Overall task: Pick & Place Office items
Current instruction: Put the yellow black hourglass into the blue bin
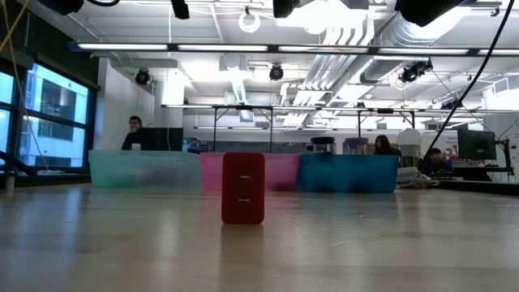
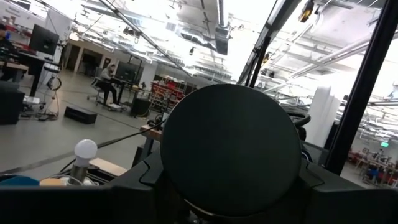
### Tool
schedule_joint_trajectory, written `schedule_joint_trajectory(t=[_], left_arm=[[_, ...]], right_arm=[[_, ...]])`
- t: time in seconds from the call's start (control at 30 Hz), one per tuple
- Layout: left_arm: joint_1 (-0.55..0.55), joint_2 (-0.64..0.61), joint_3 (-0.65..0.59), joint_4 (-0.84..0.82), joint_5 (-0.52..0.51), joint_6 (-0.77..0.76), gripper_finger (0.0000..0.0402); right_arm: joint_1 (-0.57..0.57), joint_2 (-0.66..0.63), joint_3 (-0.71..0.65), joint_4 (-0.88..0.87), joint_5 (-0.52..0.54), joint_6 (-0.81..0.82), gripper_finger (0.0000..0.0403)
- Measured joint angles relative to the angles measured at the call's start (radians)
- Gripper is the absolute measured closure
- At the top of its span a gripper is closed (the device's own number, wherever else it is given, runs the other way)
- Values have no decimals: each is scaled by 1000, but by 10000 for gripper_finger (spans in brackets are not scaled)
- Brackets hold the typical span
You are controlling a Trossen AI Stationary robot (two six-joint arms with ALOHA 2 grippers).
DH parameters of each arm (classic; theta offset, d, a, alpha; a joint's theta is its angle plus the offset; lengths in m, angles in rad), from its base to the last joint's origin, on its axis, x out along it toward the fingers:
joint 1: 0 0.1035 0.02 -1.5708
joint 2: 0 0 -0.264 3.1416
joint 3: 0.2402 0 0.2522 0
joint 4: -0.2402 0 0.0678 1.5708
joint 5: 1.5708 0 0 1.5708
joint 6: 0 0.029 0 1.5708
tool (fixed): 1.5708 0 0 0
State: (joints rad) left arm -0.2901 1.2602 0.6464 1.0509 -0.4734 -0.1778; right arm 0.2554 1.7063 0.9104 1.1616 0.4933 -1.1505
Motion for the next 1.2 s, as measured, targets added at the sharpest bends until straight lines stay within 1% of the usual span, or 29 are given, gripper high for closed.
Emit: schedule_joint_trajectory(t=[0.13, 0.4, 0.53, 0.63, 0.7, 0.8, 1.03, 1.13, 1.2], left_arm=[[0, 0, 0, 0, -5, -2, 230], [-2, 0, 0, 2, -5, 9, 230], [-14, 1, 0, 2, -11, -3, 230], [-30, 1, 0, 2, -13, 47, 223], [-39, 2, 0, 1, -13, 79, 211], [-42, 2, 0, 0, -12, 95, 183], [-42, 2, 0, -3, -7, 107, 96], [-42, 2, 0, -16, -12, 109, 65], [-42, 2, 0, -20, -17, 110, 52]], right_arm=[[0, 0, 0, 1, 10, 1, 207], [0, 0, 0, 1, 11, -2, 207], [0, 1, 0, 0, 11, -1, 199], [1, 1, 0, -3, 12, -10, 206], [1, 1, 0, -5, 13, -11, 207], [1, 1, 0, -9, 15, -11, 207], [0, 1, 0, -10, 38, -4, 201], [13, 1, 0, -9, 96, 35, 207], [24, 1, 0, -7, 132, 52, 207]])
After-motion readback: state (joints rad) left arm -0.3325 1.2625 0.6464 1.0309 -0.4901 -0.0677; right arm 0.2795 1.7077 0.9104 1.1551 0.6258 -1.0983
